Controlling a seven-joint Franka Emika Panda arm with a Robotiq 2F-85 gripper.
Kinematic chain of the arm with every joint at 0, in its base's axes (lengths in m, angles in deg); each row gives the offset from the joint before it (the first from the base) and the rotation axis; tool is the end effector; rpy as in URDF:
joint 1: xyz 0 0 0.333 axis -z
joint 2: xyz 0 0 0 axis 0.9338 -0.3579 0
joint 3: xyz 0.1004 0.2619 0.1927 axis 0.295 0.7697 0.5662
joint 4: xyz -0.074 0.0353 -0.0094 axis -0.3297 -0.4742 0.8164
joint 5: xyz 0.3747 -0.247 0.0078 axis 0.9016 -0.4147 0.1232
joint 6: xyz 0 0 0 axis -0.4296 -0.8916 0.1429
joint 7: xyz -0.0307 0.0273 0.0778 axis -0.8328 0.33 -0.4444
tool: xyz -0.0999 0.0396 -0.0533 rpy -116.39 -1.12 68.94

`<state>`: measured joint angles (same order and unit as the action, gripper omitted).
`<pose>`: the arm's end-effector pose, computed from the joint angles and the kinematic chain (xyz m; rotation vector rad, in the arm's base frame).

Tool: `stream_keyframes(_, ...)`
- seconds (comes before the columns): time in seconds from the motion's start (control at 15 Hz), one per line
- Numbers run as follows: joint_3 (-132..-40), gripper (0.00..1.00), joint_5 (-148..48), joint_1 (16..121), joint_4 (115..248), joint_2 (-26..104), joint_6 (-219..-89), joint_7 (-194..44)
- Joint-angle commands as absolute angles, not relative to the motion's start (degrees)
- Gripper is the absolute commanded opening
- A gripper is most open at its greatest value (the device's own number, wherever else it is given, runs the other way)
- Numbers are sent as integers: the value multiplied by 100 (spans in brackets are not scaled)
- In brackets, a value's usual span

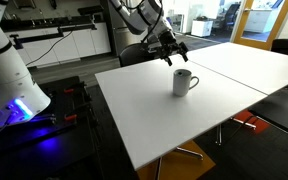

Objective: Put the marker in the cup

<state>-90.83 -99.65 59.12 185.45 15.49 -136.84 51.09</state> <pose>0.7124 -0.0303 0.1637 1.6273 -1.7576 0.8056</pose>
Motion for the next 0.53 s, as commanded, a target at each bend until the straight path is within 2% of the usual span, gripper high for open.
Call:
stream_keyframes(0.0, -9058, 100, -10199, 5826, 19278, 2332, -13465, 5639)
stream_keyframes(0.47, -8822, 100, -10681, 5889, 20044, 3298, -13433, 6498)
